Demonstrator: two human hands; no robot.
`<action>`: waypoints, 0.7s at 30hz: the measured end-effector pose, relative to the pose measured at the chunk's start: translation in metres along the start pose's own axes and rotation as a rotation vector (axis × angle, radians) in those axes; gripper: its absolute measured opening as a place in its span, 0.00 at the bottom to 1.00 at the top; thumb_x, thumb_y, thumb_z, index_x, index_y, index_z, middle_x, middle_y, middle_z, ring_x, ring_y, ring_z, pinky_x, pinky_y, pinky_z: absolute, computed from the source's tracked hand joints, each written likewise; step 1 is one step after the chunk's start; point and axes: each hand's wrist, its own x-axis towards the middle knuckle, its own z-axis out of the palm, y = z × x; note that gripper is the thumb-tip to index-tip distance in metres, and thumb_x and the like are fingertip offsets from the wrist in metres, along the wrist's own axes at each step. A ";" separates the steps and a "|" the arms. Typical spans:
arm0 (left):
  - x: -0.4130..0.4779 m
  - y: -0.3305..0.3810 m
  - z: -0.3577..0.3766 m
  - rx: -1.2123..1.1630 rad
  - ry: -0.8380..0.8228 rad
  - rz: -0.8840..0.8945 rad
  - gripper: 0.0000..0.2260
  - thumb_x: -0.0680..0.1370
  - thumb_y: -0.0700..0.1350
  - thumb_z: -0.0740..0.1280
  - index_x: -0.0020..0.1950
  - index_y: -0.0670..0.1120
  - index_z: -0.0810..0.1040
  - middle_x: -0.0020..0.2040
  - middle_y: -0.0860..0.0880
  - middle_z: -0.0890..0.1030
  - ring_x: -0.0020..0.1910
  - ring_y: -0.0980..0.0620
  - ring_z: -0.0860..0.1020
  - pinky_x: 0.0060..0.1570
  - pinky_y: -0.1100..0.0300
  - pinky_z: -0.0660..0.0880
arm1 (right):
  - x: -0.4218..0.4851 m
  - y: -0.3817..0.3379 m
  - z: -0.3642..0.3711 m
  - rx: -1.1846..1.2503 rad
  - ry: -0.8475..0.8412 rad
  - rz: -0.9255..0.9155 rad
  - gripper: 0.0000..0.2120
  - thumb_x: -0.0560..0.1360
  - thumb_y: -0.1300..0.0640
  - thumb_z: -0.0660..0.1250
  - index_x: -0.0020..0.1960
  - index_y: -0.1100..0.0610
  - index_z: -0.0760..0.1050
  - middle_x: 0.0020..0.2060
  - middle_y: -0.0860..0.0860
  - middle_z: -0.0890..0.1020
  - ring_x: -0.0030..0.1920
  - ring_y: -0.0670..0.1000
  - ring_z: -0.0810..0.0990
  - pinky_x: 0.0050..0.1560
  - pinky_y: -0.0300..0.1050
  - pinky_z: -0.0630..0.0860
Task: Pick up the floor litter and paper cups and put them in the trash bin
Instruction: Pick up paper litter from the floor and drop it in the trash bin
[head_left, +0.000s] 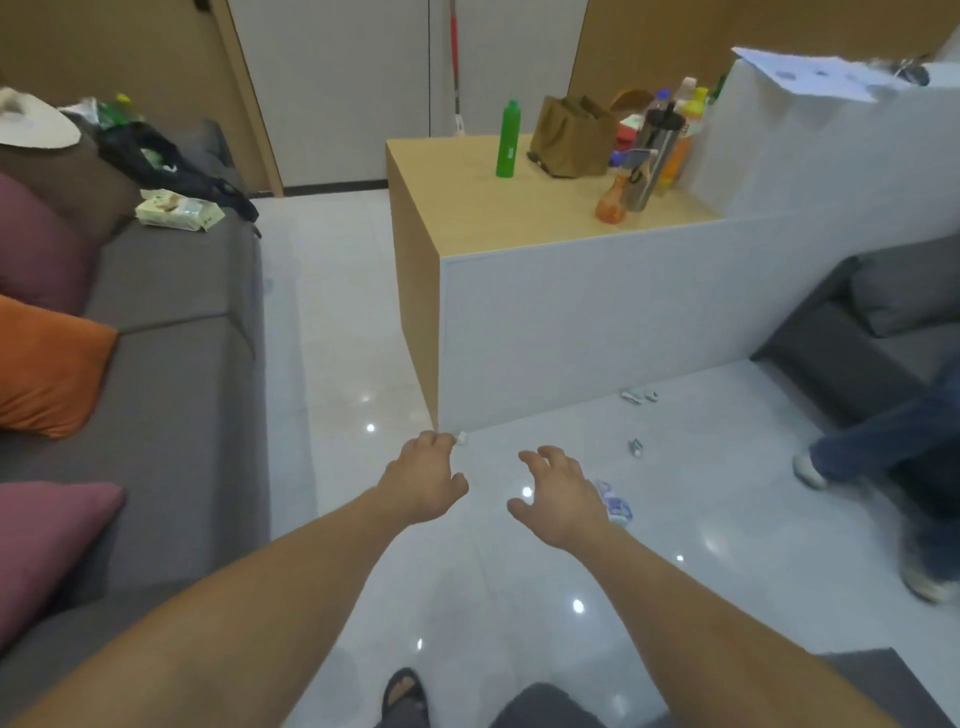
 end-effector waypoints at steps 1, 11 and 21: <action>0.015 -0.004 -0.005 -0.002 -0.004 -0.010 0.27 0.77 0.52 0.61 0.75 0.46 0.60 0.72 0.46 0.63 0.70 0.45 0.63 0.65 0.47 0.67 | 0.016 -0.001 -0.002 0.001 -0.013 0.001 0.33 0.76 0.42 0.64 0.77 0.49 0.57 0.75 0.51 0.57 0.73 0.55 0.60 0.67 0.53 0.66; 0.171 -0.034 0.003 -0.017 -0.129 -0.163 0.26 0.78 0.52 0.61 0.74 0.46 0.60 0.72 0.46 0.62 0.69 0.45 0.63 0.64 0.50 0.68 | 0.197 0.019 0.019 0.037 -0.229 -0.085 0.33 0.76 0.42 0.63 0.77 0.50 0.56 0.76 0.51 0.58 0.73 0.55 0.61 0.68 0.52 0.67; 0.384 -0.077 0.136 -0.040 -0.297 -0.286 0.26 0.79 0.52 0.61 0.75 0.47 0.60 0.74 0.49 0.62 0.70 0.49 0.64 0.68 0.55 0.65 | 0.425 0.126 0.156 0.049 -0.396 -0.069 0.32 0.78 0.44 0.61 0.77 0.50 0.54 0.76 0.52 0.57 0.72 0.57 0.61 0.65 0.53 0.69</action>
